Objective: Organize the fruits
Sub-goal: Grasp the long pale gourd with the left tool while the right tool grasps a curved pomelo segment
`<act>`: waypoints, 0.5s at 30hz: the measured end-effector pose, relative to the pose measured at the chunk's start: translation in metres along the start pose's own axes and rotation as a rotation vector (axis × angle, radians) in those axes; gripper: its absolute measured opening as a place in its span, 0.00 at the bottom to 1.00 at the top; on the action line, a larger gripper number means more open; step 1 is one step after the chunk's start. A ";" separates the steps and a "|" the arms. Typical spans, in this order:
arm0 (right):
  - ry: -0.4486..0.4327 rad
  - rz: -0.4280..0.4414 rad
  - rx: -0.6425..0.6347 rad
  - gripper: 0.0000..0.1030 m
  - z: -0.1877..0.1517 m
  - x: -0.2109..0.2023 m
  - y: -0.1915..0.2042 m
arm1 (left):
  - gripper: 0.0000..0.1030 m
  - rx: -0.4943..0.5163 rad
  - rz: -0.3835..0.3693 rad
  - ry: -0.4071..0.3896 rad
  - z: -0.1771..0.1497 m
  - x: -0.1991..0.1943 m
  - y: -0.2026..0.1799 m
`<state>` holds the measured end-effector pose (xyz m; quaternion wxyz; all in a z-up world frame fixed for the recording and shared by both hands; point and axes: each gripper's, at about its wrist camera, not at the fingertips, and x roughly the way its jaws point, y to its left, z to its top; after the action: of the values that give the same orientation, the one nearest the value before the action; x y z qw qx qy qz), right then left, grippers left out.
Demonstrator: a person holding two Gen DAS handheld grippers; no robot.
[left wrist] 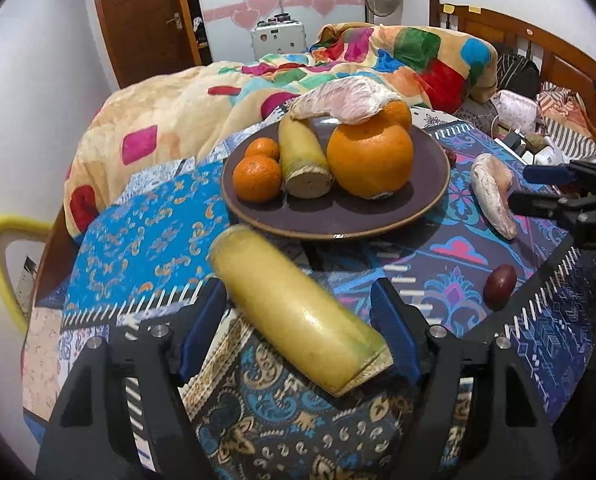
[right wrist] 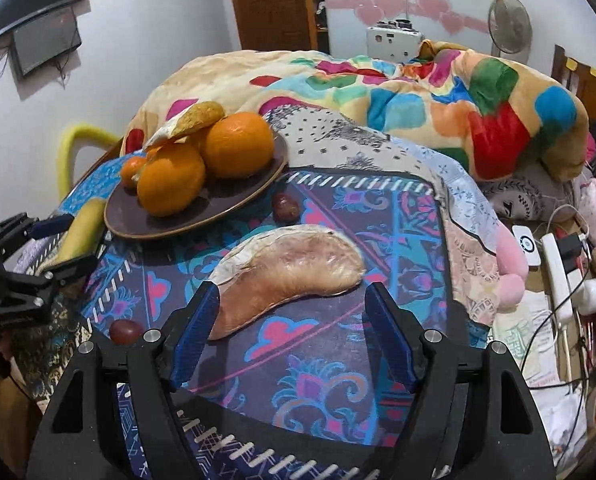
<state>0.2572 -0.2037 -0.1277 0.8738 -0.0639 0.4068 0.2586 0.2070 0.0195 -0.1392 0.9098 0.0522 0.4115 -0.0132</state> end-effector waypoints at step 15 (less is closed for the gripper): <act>0.025 -0.081 -0.074 0.51 -0.001 0.009 0.026 | 0.37 -0.024 -0.051 -0.025 -0.017 -0.027 0.020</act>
<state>0.2488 -0.1780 -0.1325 0.8756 -0.1156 0.4048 0.2370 0.1777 0.0412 -0.1289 0.9147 0.0308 0.4016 -0.0324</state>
